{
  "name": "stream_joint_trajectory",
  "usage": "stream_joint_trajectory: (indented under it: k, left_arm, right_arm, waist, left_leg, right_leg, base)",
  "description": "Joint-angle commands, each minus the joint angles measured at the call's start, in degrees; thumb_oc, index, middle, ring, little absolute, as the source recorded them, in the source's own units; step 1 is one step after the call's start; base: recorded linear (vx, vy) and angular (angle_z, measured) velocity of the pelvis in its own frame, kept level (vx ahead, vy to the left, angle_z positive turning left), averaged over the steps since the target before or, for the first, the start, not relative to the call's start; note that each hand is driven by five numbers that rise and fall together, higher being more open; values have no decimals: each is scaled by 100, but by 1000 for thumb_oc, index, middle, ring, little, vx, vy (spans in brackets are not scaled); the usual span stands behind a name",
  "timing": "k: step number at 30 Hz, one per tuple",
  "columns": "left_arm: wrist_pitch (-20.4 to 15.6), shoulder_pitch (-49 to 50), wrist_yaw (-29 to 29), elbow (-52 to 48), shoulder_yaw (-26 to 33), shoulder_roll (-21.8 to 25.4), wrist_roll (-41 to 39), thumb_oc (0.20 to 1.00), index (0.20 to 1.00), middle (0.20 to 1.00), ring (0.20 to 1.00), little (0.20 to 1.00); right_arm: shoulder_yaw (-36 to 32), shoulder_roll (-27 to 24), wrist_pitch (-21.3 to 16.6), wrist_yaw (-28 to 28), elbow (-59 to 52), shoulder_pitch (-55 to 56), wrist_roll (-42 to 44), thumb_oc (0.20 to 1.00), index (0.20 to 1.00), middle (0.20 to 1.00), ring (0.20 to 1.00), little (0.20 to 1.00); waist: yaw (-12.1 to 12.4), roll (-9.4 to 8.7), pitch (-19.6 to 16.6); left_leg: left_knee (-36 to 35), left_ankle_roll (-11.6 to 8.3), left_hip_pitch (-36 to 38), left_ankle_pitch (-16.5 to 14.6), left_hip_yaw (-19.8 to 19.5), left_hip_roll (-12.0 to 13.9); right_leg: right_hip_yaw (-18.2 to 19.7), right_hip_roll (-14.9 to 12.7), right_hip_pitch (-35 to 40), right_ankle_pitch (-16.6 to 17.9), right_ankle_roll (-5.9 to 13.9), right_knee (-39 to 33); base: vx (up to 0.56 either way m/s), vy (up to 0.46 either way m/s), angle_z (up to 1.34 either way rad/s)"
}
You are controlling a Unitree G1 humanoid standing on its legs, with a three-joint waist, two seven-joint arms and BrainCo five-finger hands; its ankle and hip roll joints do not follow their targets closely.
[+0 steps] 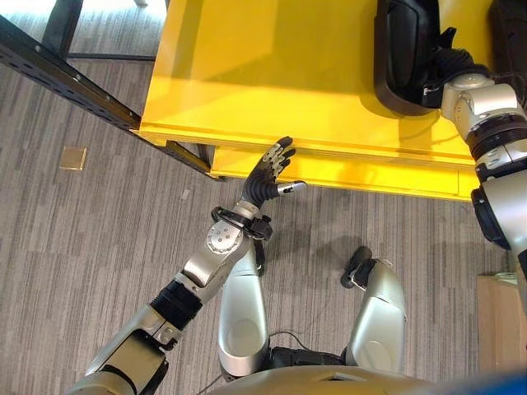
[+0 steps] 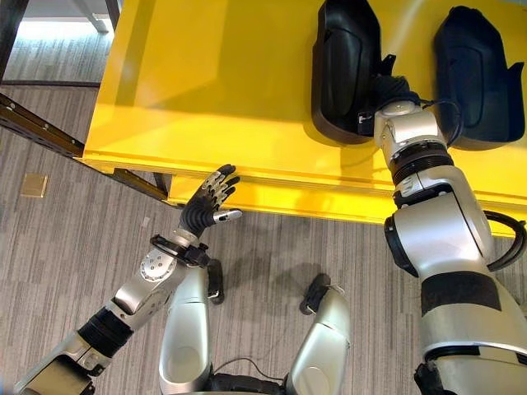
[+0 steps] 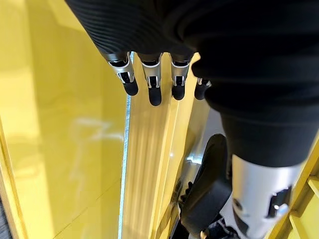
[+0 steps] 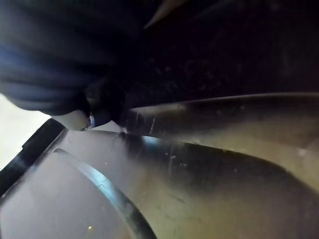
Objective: Move parts from the plastic box to the shelf.
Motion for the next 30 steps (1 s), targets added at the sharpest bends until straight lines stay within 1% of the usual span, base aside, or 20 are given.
stream_joint_trajectory:
  k: [1, 5, 6, 7, 11, 14, 17, 20, 22, 24, 25, 26, 27, 28, 30]
  left_arm:
    - [-227, 130, 135, -581, -282, -43, -215, 1000, 1000, 1000, 1000, 1000]
    - [-211, 123, 186, -618, -264, -24, -255, 1000, 1000, 1000, 1000, 1000]
    - [-214, 125, 202, -624, -265, -13, -273, 1000, 1000, 1000, 1000, 1000]
    - [-246, 145, 181, -618, -253, -11, -313, 1000, 1000, 1000, 1000, 1000]
    - [-292, 168, 197, -585, -297, 3, -338, 1000, 1000, 1000, 1000, 1000]
    - [-325, 163, 185, -573, -331, 50, -379, 1000, 1000, 1000, 1000, 1000]
    - [-342, 173, 173, -553, -345, 58, -370, 1000, 1000, 1000, 1000, 1000]
    - [-362, 192, 144, -547, -348, 88, -395, 1000, 1000, 1000, 1000, 1000]
    - [-398, 205, 150, -543, -374, 91, -386, 1000, 1000, 1000, 1000, 1000]
    - [-436, 221, 151, -531, -395, 95, -380, 1000, 1000, 1000, 1000, 1000]
    - [-452, 222, 158, -528, -406, 91, -378, 1000, 1000, 1000, 1000, 1000]
    - [-467, 217, 155, -523, -414, 96, -389, 1000, 1000, 1000, 1000, 1000]
    - [-470, 216, 156, -528, -416, 105, -392, 1000, 1000, 1000, 1000, 1000]
    - [-471, 218, 156, -530, -415, 107, -391, 1000, 1000, 1000, 1000, 1000]
    - [-490, 248, 148, -529, -421, 115, -397, 1000, 1000, 1000, 1000, 1000]
  right_arm:
    - [-105, 44, -275, -391, 53, -385, 384, 200, 200, 200, 200, 200]
    - [-202, 50, -335, -476, 60, -323, 189, 200, 200, 200, 200, 200]
    - [-211, 47, -335, -438, 59, -311, 78, 200, 200, 200, 200, 200]
    - [-172, 36, -386, -444, 50, -274, -331, 200, 200, 200, 200, 200]
    - [-45, 20, -394, -456, 60, -269, -603, 200, 200, 200, 200, 200]
    - [138, 14, -280, -542, 121, -383, -1055, 200, 200, 200, 200, 200]
    - [216, -17, -212, -528, 146, -426, -1123, 200, 200, 200, 200, 200]
    - [321, -51, -116, -493, 159, -444, -1631, 200, 200, 200, 200, 200]
    - [415, -59, -27, -483, 163, -448, -1552, 200, 200, 200, 200, 200]
    - [472, -72, 23, -565, 173, -447, -1740, 200, 200, 200, 200, 200]
    - [496, -75, 29, -609, 188, -445, -1711, 351, 351, 351, 351, 351]
    - [507, -71, 60, -608, 194, -447, -1584, 539, 539, 539, 539, 539]
    - [495, -67, 70, -639, 199, -446, -1615, 1000, 1000, 1000, 1000, 1000]
    - [494, -66, 76, -630, 199, -443, -1709, 1000, 1000, 1000, 1000, 1000]
    - [489, -76, 119, -653, 200, -412, -1515, 1000, 1000, 1000, 1000, 1000]
  waist:
    - [112, 295, -136]
    - [116, 322, -136]
    - [118, 325, -136]
    - [128, 337, -136]
    - [138, 343, -136]
    - [161, 353, -136]
    - [172, 348, -136]
    - [184, 350, -136]
    - [186, 353, -136]
    - [186, 352, -136]
    - [184, 352, -136]
    - [182, 356, -136]
    - [180, 358, -136]
    - [180, 359, -136]
    - [180, 363, -136]
  left_leg:
    - [-512, 122, 169, 145, 159, -262]
    - [-565, 109, 169, 176, 154, -288]
    - [-574, 108, 167, 179, 150, -295]
    - [-612, 117, 176, 193, 146, -308]
    - [-625, 125, 186, 217, 145, -303]
    - [-588, 133, 151, 220, 137, -298]
    - [-582, 129, 146, 224, 136, -298]
    - [-607, 135, 162, 235, 140, -302]
    - [-604, 138, 148, 244, 139, -295]
    - [-615, 139, 145, 260, 143, -281]
    - [-622, 139, 139, 272, 143, -272]
    - [-628, 136, 132, 283, 145, -261]
    - [-639, 133, 134, 288, 145, -259]
    - [-643, 133, 135, 291, 146, -258]
    - [-671, 129, 145, 313, 156, -245]
  right_leg:
    - [-167, 305, -227, -787, -220, 1220]
    - [-180, 306, -214, -802, -224, 1213]
    - [-181, 307, -212, -805, -222, 1211]
    - [-193, 301, -208, -811, -226, 1214]
    - [-226, 290, -176, -812, -239, 1220]
    - [-252, 287, -186, -820, -250, 1251]
    - [-266, 286, -170, -812, -248, 1240]
    - [-278, 283, -147, -804, -248, 1217]
    - [-282, 281, -153, -795, -251, 1214]
    - [-289, 281, -148, -782, -252, 1198]
    - [-289, 282, -151, -778, -251, 1194]
    - [-287, 283, -156, -774, -250, 1190]
    - [-286, 287, -156, -774, -248, 1184]
    - [-286, 288, -155, -772, -248, 1180]
    - [-294, 287, -142, -761, -245, 1159]
  base:
    - [55, 54, 1]
    - [20, 17, 0]
    - [31, 22, 2]
    - [0, 0, 0]
    - [26, 2, 1]
    - [0, 0, 0]
    - [0, 0, 0]
    - [0, 0, 0]
    - [0, 0, 0]
    - [0, 0, 0]
    - [0, 0, 0]
    - [0, 0, 0]
    - [0, 0, 0]
    - [0, 0, 0]
    - [0, 0, 0]
